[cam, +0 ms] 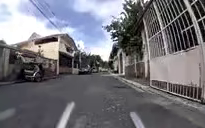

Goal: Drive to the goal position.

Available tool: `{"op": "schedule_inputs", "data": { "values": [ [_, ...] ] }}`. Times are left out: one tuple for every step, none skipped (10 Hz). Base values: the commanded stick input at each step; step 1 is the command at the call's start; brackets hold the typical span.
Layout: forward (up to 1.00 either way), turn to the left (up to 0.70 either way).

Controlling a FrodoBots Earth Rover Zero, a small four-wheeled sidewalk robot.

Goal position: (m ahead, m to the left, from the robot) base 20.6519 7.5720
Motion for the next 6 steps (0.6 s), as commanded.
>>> {"op": "schedule_inputs", "data": {
  "values": [
    [1.00, 0.00],
    [1.00, 0.00],
    [1.00, 0.00],
    [1.00, 0.00],
    [1.00, 0.00],
    [1.00, 0.00]
  ]
}}
